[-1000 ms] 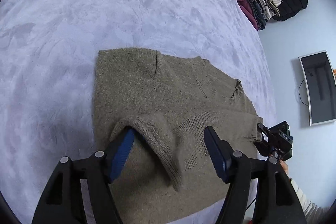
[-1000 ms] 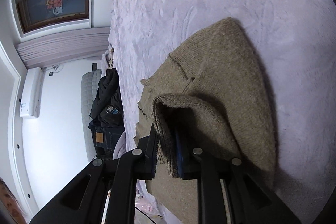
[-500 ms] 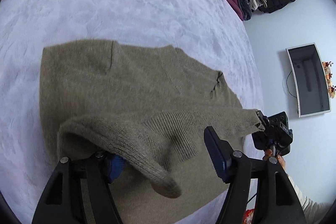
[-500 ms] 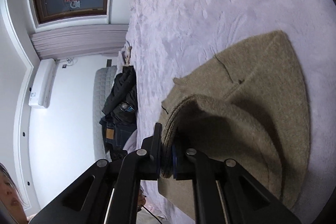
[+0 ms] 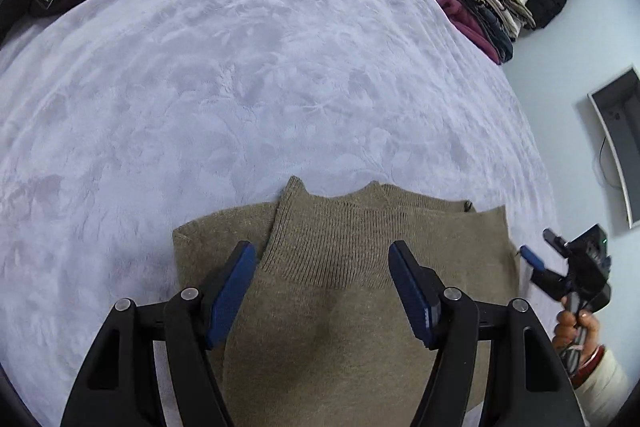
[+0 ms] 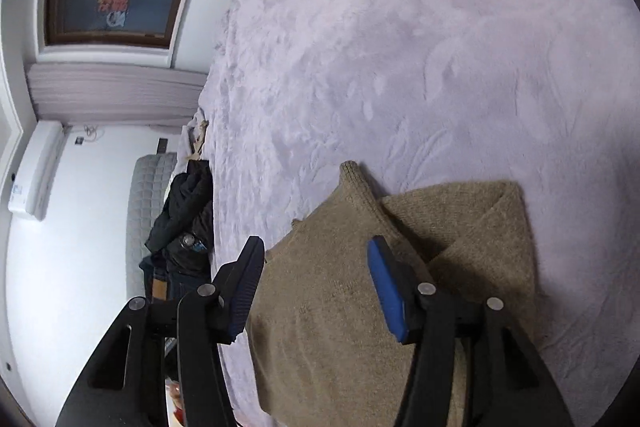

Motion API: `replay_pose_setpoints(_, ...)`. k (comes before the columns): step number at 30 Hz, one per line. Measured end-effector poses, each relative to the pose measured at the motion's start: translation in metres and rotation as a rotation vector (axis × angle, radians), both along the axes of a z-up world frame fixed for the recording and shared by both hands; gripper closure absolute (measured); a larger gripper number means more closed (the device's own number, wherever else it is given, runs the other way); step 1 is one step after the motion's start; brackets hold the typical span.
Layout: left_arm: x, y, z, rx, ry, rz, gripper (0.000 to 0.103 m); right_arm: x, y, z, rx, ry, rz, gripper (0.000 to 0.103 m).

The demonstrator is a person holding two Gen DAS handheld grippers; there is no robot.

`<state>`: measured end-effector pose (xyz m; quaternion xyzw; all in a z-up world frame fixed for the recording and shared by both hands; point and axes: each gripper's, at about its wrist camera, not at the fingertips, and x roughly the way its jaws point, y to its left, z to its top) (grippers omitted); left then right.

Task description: Fold small clothes

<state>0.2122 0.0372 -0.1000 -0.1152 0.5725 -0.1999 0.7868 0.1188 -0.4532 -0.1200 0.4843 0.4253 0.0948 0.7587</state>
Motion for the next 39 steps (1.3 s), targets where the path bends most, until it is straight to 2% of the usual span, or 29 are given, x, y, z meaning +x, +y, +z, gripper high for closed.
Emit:
replay_pose_setpoints(3,-0.015,-0.025,-0.009,0.063,-0.011,-0.064,0.03,0.0,0.017,0.013,-0.074,-0.001,0.123,0.06)
replay_pose_setpoints(5,-0.02,-0.041,-0.019,0.13,-0.023,-0.086,0.03,0.008,0.033,0.011,-0.146,0.037,0.198,0.06)
replay_pose_setpoints(7,-0.016,-0.049,-0.035,0.205,-0.008,-0.045,0.03,0.017,0.043,0.002,-0.191,0.071,0.226,0.06)
replay_pose_setpoints(10,-0.002,-0.034,-0.051,0.184,0.012,0.063,0.03,0.025,0.048,-0.016,-0.257,0.116,0.223,0.06)
replay_pose_setpoints(11,0.001,-0.03,-0.052,0.177,0.006,0.079,0.03,0.026,0.047,-0.021,-0.271,0.119,0.216,0.064)
replay_pose_setpoints(13,0.007,-0.023,-0.052,0.278,-0.028,0.108,0.03,0.026,0.041,-0.024,-0.292,0.11,0.194,0.069)
replay_pose_setpoints(14,0.011,-0.016,-0.053,0.304,-0.032,0.113,0.03,0.025,0.036,-0.024,-0.303,0.105,0.177,0.071)
replay_pose_setpoints(17,0.009,0.006,-0.046,0.258,-0.01,0.136,0.03,0.019,0.022,-0.02,-0.297,0.099,0.132,0.072)
replay_pose_setpoints(21,-0.013,0.019,-0.026,0.293,-0.034,0.093,0.03,0.006,0.019,-0.004,-0.317,0.092,0.119,0.063)
replay_pose_setpoints(24,-0.044,0.023,-0.014,0.298,-0.029,0.038,0.03,-0.013,0.03,0.009,-0.294,0.063,0.166,0.063)
replay_pose_setpoints(28,-0.083,0.029,-0.009,0.317,0.003,0.018,0.03,-0.044,0.065,0.016,-0.267,0.058,0.27,0.063)
replay_pose_setpoints(32,-0.124,0.045,-0.02,0.342,0.054,0.037,0.03,-0.082,0.103,0.013,-0.288,0.067,0.356,0.063)
replay_pose_setpoints(36,-0.153,0.064,-0.051,0.376,0.133,0.057,0.03,-0.113,0.118,-0.008,-0.312,0.133,0.37,0.063)
replay_pose_setpoints(39,-0.166,0.077,-0.061,0.369,0.14,0.064,0.019,-0.135,0.116,-0.027,-0.298,0.195,0.344,0.063)
